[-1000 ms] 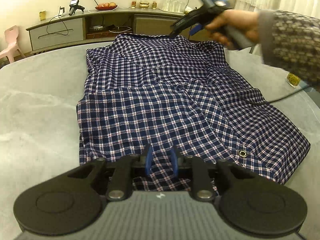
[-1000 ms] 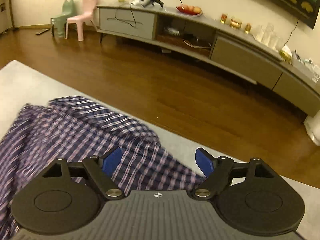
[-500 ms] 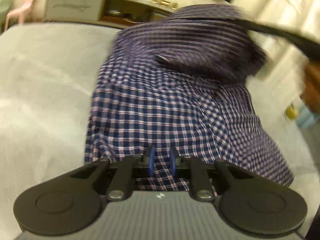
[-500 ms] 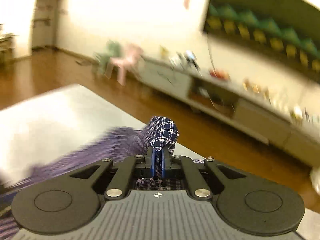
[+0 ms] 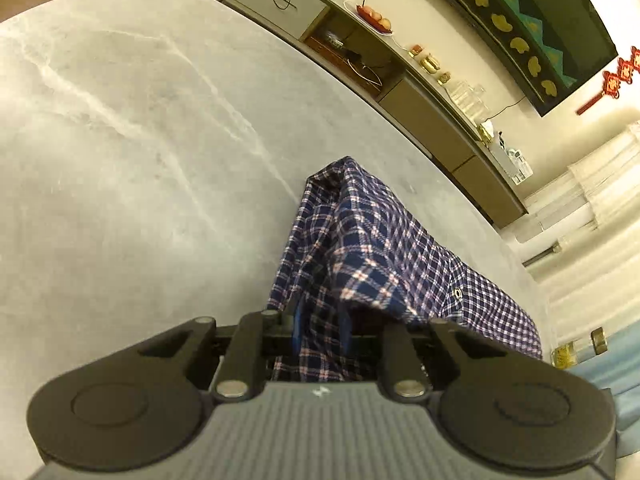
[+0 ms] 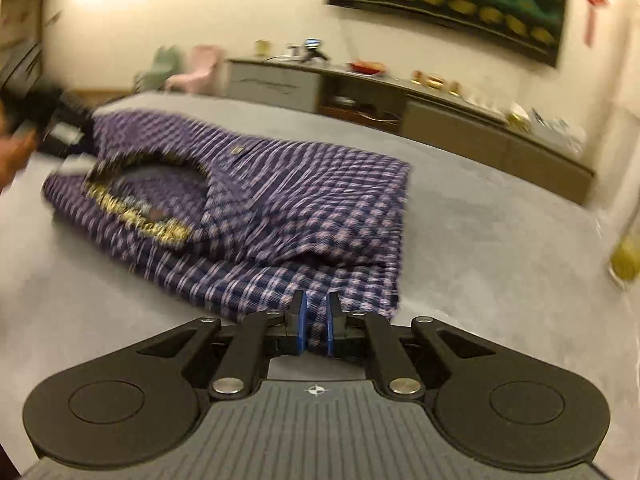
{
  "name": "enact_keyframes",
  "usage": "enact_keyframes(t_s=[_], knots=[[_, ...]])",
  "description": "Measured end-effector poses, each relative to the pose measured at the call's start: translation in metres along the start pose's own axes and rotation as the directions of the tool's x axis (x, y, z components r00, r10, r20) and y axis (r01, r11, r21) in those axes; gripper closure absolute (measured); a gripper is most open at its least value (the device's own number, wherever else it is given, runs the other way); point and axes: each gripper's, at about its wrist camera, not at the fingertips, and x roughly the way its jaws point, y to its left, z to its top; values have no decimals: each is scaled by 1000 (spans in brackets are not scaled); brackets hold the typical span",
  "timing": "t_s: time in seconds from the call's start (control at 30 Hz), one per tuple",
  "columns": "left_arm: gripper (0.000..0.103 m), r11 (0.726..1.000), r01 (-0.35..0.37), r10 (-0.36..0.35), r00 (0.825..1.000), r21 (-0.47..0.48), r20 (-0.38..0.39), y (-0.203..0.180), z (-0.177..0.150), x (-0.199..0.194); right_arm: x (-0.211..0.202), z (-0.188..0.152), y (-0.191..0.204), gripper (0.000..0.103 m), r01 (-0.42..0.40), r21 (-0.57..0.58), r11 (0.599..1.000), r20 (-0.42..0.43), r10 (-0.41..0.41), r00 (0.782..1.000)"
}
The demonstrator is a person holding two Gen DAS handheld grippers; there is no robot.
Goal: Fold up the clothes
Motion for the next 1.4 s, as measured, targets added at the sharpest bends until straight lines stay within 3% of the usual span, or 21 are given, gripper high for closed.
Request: enact_keyframes(t_s=[0.1,0.17,0.23,0.27,0.43,0.6,0.67,0.7,0.87,0.97,1.07,1.13,1.2,1.27,1.33,1.4], knots=[[86,1000,28,-28,1000,-5,-6,-1,0,-2,-11,10,15,86,-40,-10,999,28,40,999],[86,999,47,-47,999,-11,-11,2,1,-7,-14,16,33,58,-69,-67,995,44,72,996],[85,999,52,-52,998,1,-23,0,1,-4,-11,26,64,48,-104,-146,984,60,114,992],[85,999,53,-53,998,9,-30,-1,1,-3,-9,30,79,48,-120,-187,975,66,135,989],[85,995,-8,16,996,101,-82,-5,-4,8,29,52,156,48,-137,-412,901,72,182,981],[87,976,-51,64,996,214,-54,-9,-11,3,73,64,189,54,-126,-435,892,26,152,988],[87,975,-51,65,996,216,-55,-7,-11,2,73,68,186,93,-120,-416,902,16,139,990],[87,975,-56,69,996,215,-55,-7,-11,2,71,68,184,96,-102,-420,902,25,124,992],[86,972,-79,94,994,221,-57,-7,-8,3,43,67,174,100,-65,-398,915,78,104,991],[86,975,-103,113,993,198,-40,-3,-7,-2,24,53,173,101,-66,-442,894,79,112,991],[86,965,-184,178,983,186,47,-2,-3,-12,23,32,175,101,-70,-498,864,45,107,993],[86,949,-249,224,964,194,142,-5,0,-24,24,20,179,100,-78,-518,852,29,109,994],[85,939,-264,206,946,222,251,-14,-1,-41,27,12,183,99,-75,-540,838,19,101,995],[76,930,-195,98,948,311,302,-28,-7,-56,22,10,183,97,-74,-544,836,24,104,994],[74,901,-114,9,970,418,243,-42,-15,-55,12,18,172,94,-125,-495,860,1,144,990],[74,872,-78,1,988,483,157,-50,-26,-44,-6,29,144,92,-177,-355,918,0,189,982]])
